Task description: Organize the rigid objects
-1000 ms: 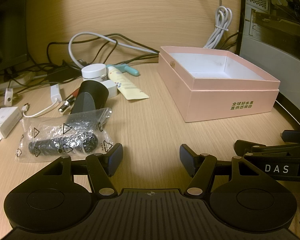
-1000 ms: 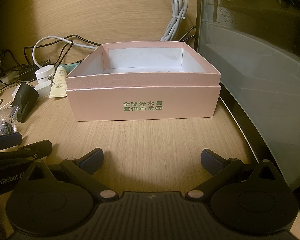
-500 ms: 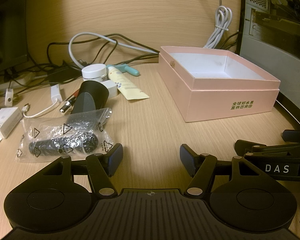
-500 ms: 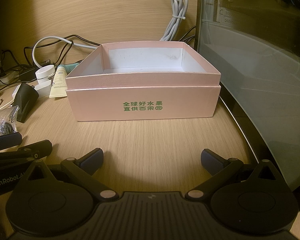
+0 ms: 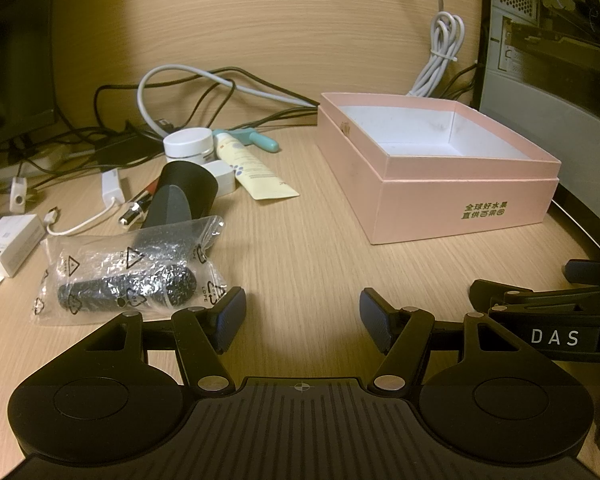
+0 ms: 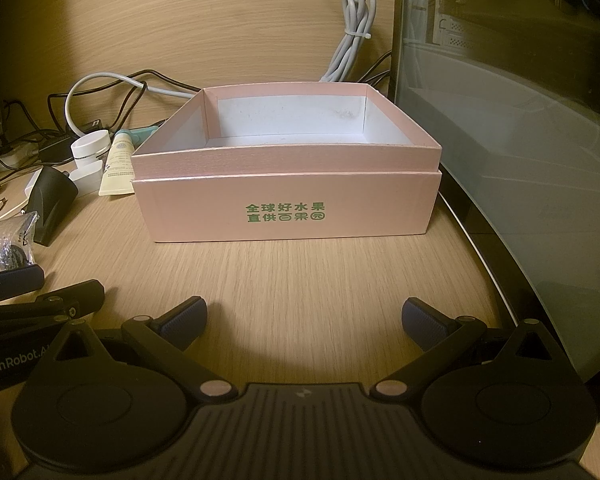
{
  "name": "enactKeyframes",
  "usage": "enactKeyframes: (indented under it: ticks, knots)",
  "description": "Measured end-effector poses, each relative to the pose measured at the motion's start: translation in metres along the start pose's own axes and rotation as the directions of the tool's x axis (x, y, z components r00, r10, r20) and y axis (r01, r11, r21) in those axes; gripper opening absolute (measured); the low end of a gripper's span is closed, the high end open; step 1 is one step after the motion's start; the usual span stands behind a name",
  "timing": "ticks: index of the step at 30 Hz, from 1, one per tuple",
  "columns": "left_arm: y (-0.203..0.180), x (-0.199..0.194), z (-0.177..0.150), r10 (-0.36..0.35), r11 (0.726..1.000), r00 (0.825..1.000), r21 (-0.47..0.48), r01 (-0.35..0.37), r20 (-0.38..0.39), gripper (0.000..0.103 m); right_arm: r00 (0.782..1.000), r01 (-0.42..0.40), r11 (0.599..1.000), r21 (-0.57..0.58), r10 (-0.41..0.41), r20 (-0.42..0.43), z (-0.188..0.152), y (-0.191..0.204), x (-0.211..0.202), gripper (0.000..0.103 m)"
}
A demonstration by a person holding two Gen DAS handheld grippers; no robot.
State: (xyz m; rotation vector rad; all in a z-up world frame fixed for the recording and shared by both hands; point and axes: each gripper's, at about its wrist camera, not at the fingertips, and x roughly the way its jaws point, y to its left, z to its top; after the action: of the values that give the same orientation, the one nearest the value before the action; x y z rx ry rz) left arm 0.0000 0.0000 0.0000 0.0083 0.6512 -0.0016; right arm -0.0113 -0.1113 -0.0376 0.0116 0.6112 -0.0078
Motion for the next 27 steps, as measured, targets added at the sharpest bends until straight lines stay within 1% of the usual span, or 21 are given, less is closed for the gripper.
enactKeyframes:
  ticks: [14, 18, 19, 20, 21, 22, 23, 25, 27]
  knots:
    - [0.000, 0.000, 0.000, -0.001, 1.000, 1.000, -0.001, 0.001, 0.000, 0.069, 1.000, -0.010, 1.000, -0.008, 0.010, 0.000, 0.000, -0.002, 0.000, 0.103]
    - [0.003, 0.001, -0.001, -0.011, 1.000, 1.000, -0.011, 0.011, 0.004, 0.067, 1.000, -0.011, 1.000, -0.008, 0.011, 0.000, 0.000, -0.002, 0.001, 0.103]
    - [0.007, 0.000, -0.002, -0.024, 0.999, 1.000, -0.030, 0.025, 0.009, 0.067, 1.000, -0.014, 1.000, -0.012, 0.014, -0.003, 0.000, -0.002, 0.001, 0.103]
    - [0.010, -0.004, -0.001, -0.048, 0.997, 0.999, -0.060, 0.049, 0.017, 0.066, 0.999, -0.027, 0.999, -0.022, 0.026, -0.025, 0.004, -0.003, 0.003, 0.103]
    - [0.016, -0.008, -0.002, -0.084, 0.992, 0.996, -0.093, 0.085, 0.019, 0.066, 0.998, -0.037, 0.999, -0.023, 0.036, -0.047, 0.006, -0.004, 0.003, 0.103]
    - [0.020, -0.014, -0.002, -0.113, 0.988, 0.993, -0.101, 0.114, 0.022, 0.066, 0.997, -0.043, 0.999, -0.025, 0.041, -0.068, 0.009, -0.005, 0.004, 0.103]
    - [0.027, -0.022, 0.000, -0.126, 0.988, 0.991, -0.089, 0.129, 0.035, 0.066, 0.996, -0.047, 0.998, -0.033, 0.044, -0.080, 0.011, -0.005, 0.004, 0.103]
    - [0.047, -0.043, 0.005, -0.105, 0.991, 0.991, -0.080, 0.111, 0.078, 0.066, 0.995, -0.049, 0.998, -0.033, 0.046, -0.086, 0.010, -0.005, 0.002, 0.103]
    - [0.083, -0.066, 0.016, -0.060, 0.995, 0.987, -0.069, 0.071, 0.149, 0.067, 0.995, -0.036, 0.999, -0.029, 0.033, -0.095, 0.010, -0.003, 0.002, 0.103]
